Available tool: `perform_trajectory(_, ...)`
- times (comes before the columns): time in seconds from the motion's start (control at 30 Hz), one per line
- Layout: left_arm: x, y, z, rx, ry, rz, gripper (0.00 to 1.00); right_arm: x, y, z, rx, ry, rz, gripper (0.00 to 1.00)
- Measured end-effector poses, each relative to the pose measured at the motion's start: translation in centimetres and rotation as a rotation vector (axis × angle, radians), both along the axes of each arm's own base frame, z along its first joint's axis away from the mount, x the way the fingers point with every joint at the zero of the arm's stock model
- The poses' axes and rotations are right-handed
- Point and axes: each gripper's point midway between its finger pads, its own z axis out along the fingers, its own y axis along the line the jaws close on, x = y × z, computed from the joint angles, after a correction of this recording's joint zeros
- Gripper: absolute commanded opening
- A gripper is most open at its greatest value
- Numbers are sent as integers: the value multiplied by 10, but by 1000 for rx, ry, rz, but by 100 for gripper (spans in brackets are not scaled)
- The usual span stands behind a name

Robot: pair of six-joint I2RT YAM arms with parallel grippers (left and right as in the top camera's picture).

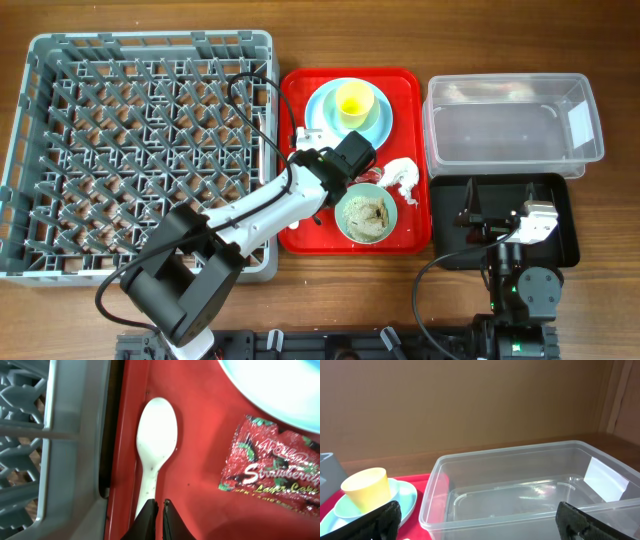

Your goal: Sort waste into correct bins and load items into the dishwasher rack

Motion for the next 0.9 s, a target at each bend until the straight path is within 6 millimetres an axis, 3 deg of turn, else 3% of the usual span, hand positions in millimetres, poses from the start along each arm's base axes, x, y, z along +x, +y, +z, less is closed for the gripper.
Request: perform_trajectory(0.9, -4, 18, -25, 51, -44, 3, 10, 0, 0, 0, 0, 0, 0, 100)
